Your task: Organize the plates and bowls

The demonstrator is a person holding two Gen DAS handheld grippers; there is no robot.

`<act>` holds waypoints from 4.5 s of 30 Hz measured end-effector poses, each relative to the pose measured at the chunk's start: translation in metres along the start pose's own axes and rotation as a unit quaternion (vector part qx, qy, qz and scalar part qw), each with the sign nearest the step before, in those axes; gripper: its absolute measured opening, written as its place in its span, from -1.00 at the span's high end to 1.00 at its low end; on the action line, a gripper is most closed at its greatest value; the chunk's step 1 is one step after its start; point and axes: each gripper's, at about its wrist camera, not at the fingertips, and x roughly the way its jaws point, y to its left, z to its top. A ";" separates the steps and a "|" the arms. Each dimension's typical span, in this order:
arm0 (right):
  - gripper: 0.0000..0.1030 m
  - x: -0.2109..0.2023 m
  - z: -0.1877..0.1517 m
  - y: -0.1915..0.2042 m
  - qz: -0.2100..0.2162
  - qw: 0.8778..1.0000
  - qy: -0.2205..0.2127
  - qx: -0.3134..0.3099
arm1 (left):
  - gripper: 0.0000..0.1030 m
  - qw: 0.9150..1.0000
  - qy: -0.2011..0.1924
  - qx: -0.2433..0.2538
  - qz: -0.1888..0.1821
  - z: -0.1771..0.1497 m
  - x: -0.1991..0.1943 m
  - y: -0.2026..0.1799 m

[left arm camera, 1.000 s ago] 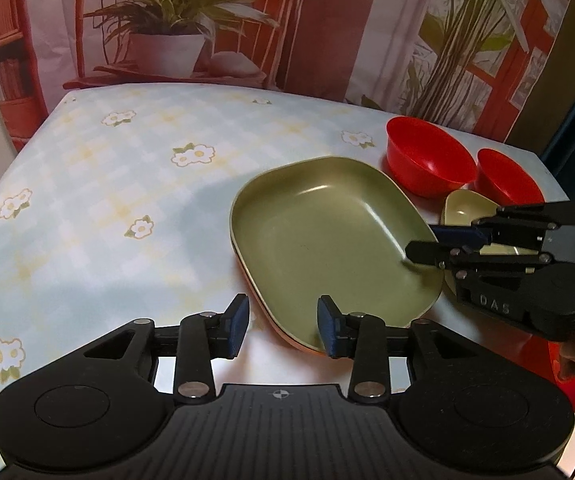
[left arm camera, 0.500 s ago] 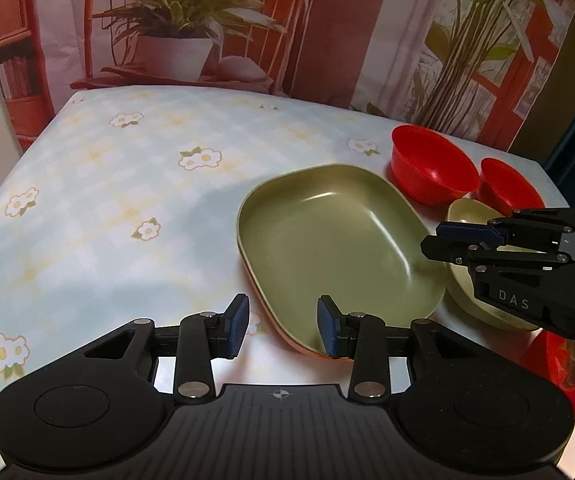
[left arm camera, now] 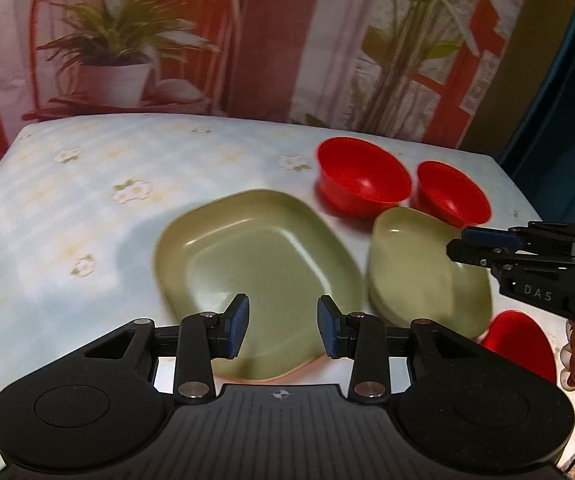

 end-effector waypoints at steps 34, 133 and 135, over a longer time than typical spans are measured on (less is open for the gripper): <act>0.44 0.002 -0.055 -0.085 -0.010 0.993 0.020 0.114 | 0.24 0.997 0.059 0.009 -0.058 0.003 0.051 -0.070; 0.52 0.029 0.008 0.074 0.087 0.993 0.055 0.060 | 0.45 0.997 -0.025 -0.060 0.034 0.026 0.019 0.063; 0.52 0.030 0.008 0.074 0.085 0.993 0.057 0.061 | 0.45 0.997 -0.025 -0.059 0.034 0.026 0.020 0.063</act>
